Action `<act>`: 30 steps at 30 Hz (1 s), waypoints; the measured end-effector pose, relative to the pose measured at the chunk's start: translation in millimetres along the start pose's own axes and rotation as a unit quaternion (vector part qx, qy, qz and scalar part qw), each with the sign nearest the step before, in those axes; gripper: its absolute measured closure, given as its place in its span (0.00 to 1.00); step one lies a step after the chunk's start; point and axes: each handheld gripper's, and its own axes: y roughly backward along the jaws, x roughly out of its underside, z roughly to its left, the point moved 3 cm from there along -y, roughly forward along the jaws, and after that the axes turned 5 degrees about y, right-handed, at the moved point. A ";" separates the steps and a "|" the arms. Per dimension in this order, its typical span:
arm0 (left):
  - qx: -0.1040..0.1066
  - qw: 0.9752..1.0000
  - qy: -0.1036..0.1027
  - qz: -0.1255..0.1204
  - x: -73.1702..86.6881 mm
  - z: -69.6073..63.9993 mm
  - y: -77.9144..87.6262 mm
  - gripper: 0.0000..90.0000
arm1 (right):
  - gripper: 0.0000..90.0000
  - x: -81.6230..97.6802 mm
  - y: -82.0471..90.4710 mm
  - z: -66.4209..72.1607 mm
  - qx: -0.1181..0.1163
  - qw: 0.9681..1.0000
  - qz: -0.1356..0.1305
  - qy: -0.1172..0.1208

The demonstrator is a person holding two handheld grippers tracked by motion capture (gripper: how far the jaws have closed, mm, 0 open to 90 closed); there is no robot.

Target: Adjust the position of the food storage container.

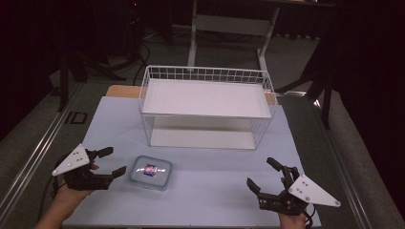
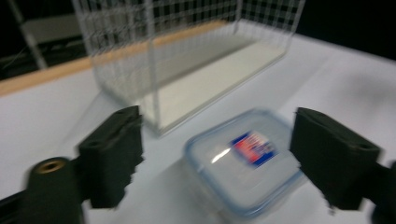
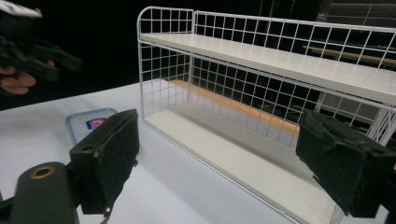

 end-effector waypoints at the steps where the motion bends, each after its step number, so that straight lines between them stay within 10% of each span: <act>1: 0.000 1.000 -0.003 0.009 4.3 4.5 -2.4 0.44 | 0.15 0.3 -0.3 -0.1 0.001 1.000 -0.001 0.000; 8: -0.036 0.997 -0.015 0.064 24.9 19.2 -18.0 0.71 | 0.15 1.3 -2.1 1.1 -0.002 1.000 0.003 0.002; 14: -0.050 0.987 -0.026 0.149 39.8 21.6 -31.8 0.97 | 0.15 2.4 -3.1 1.6 -0.005 1.000 0.006 0.002; 30: 0.002 0.981 -0.056 0.187 41.3 -11.2 -57.4 1.00 | 0.15 4.5 -7.3 2.8 -0.018 1.000 0.009 -0.006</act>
